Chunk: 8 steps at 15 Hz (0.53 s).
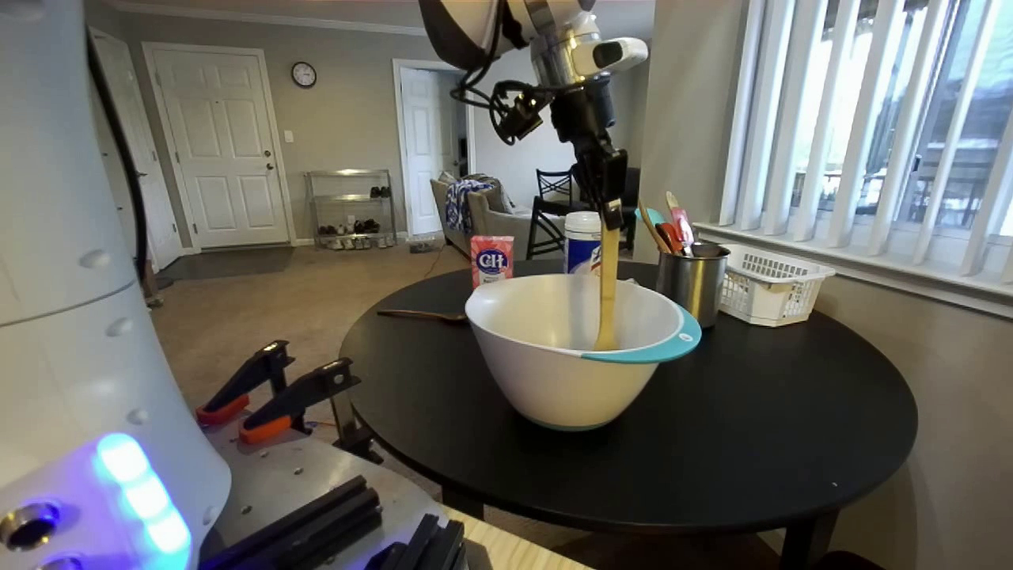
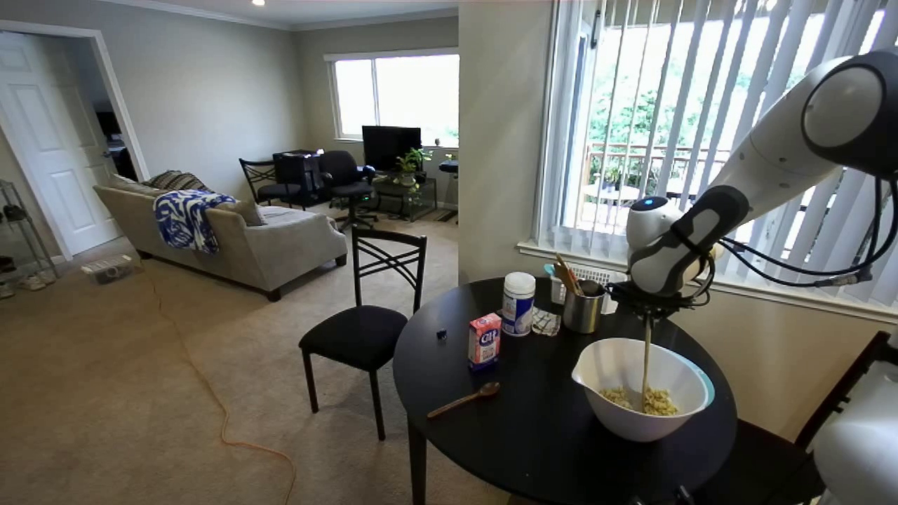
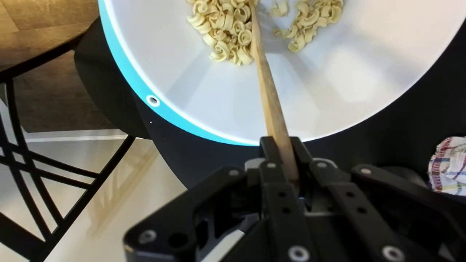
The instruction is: Use the wooden fork to stir in the bowl
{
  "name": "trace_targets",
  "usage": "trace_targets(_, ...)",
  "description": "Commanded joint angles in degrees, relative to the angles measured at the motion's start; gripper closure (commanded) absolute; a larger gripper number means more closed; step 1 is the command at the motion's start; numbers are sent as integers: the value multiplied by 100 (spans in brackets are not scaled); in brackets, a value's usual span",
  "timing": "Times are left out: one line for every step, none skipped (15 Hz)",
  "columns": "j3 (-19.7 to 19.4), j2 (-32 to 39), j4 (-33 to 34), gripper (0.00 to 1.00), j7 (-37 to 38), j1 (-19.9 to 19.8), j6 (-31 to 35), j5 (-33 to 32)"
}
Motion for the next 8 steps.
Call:
trace_targets(100,19,-33,97,-78,25,-527,-74)
trace_targets(190,6,-52,97,-298,-4,-586,158)
trace_targets(270,2,-39,97,-456,-15,-740,343)
trace_targets(369,-4,-34,97,-691,-35,-823,627)
trace_targets(425,-12,-17,97,-816,-24,-958,773)
trace_targets(470,-4,12,97,-924,-5,-1084,889)
trace_targets(519,3,39,97,-1030,2,-1182,1021)
trace_targets(563,0,59,97,-1113,7,-1248,1128)
